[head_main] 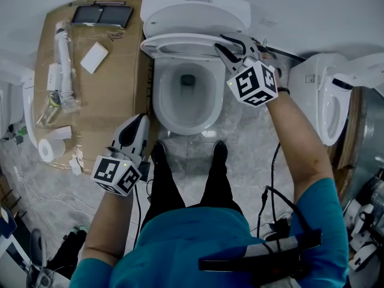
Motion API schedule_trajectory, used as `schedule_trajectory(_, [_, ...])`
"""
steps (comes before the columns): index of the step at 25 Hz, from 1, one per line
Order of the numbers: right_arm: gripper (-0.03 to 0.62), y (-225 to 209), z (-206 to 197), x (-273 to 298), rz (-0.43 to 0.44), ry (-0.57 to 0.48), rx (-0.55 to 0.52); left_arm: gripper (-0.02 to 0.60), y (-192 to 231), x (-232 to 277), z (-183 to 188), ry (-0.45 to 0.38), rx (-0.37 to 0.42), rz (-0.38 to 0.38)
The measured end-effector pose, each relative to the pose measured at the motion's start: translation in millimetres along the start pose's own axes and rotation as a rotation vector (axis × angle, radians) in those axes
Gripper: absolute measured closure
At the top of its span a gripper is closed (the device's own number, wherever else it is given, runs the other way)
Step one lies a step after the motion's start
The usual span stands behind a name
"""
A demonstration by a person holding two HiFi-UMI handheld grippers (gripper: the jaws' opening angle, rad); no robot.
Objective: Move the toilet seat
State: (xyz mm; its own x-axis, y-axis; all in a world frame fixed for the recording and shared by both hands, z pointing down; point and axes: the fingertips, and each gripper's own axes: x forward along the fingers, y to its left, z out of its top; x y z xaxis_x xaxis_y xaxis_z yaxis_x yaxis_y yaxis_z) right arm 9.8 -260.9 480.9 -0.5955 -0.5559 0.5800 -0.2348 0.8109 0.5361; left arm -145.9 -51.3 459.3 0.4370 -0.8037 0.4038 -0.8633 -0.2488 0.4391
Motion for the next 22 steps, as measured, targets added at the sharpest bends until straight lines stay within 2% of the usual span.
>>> schedule_trajectory(22, [0.457, -43, -5, 23, -0.182, 0.065, -0.010, 0.595, 11, 1, 0, 0.001, -0.016, 0.015])
